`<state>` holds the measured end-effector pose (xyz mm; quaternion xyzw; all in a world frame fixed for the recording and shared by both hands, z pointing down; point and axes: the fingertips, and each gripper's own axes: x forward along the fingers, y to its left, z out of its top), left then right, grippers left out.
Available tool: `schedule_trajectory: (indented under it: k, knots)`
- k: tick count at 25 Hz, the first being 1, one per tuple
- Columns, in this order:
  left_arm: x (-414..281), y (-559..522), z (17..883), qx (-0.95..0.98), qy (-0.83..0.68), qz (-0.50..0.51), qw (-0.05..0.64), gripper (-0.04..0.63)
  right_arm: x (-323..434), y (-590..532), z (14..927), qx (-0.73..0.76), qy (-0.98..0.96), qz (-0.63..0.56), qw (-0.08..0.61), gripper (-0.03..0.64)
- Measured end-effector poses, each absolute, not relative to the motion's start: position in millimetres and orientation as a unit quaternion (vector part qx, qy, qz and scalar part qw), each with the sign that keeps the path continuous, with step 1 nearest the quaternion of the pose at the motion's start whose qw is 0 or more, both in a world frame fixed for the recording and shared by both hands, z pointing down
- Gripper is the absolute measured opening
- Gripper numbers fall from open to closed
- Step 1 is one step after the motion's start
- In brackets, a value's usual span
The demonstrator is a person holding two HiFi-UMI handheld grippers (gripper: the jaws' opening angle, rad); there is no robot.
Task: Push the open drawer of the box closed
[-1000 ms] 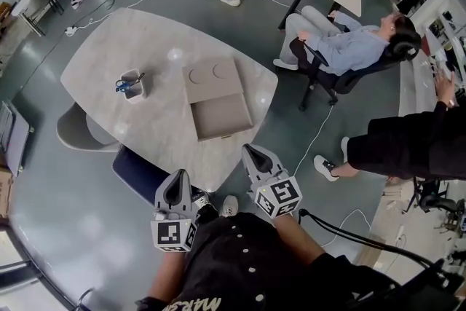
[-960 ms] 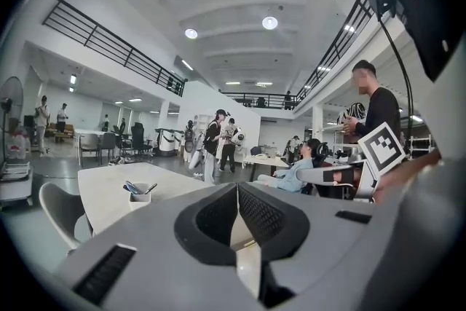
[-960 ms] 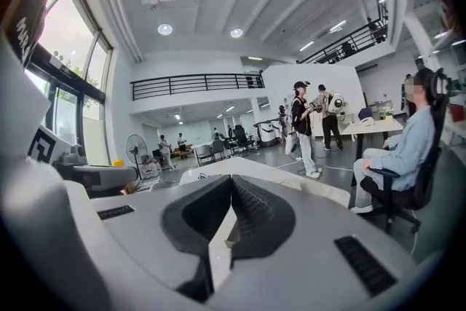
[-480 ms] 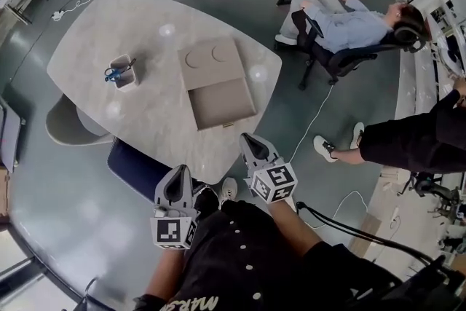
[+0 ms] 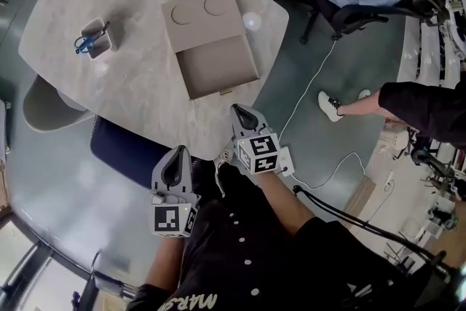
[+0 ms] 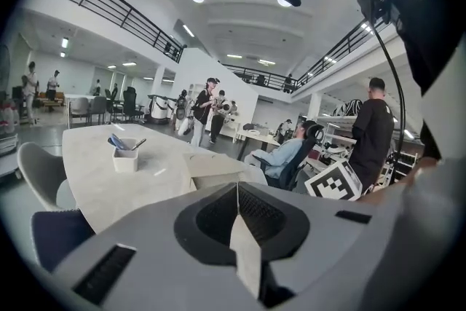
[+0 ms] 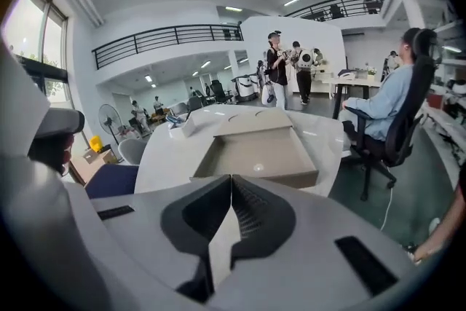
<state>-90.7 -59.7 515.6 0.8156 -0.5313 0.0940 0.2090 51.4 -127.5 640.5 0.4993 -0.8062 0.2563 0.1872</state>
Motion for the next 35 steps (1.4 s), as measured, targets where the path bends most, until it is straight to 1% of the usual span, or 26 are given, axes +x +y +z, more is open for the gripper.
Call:
schedule_trajectory:
  k: [6,8,11,14,16,19,24,30,35]
  knots:
    - [-96,-72,542,0.814,-0.526,0.097,0.227,0.017,41,-142,675,0.503,-0.795,0.251,0.226,0.001]
    - [-97,-75,549,0.813,-0.524,0.1,0.232,0.017,39,-147,687,0.503,-0.791,0.253,0.241,0.09]
    - [-97,-75,555,0.813,-0.521,0.102,0.239,0.017,39,-151,699,0.507,-0.78,0.25,0.268,0.105]
    - [-97,-77,560,0.813,-0.518,0.104,0.246,0.017,39,-156,710,0.511,-0.769,0.249,0.294,0.155]
    - [-96,-79,564,0.812,-0.517,0.106,0.249,0.017,38,-159,717,0.51,-0.762,0.249,0.311,0.17]
    - [-96,-82,569,0.811,-0.517,0.107,0.253,0.017,36,-163,725,0.509,-0.751,0.25,0.337,0.177]
    - [-98,-86,572,0.809,-0.518,0.107,0.257,0.017,39,-169,726,0.517,-0.742,0.245,0.35,0.172]
    - [-103,-95,570,0.808,-0.521,0.103,0.256,0.017,37,-170,721,0.519,-0.743,0.243,0.346,0.164]
    - [-102,-101,565,0.81,-0.519,0.098,0.253,0.017,37,-169,716,0.52,-0.737,0.246,0.355,0.164]
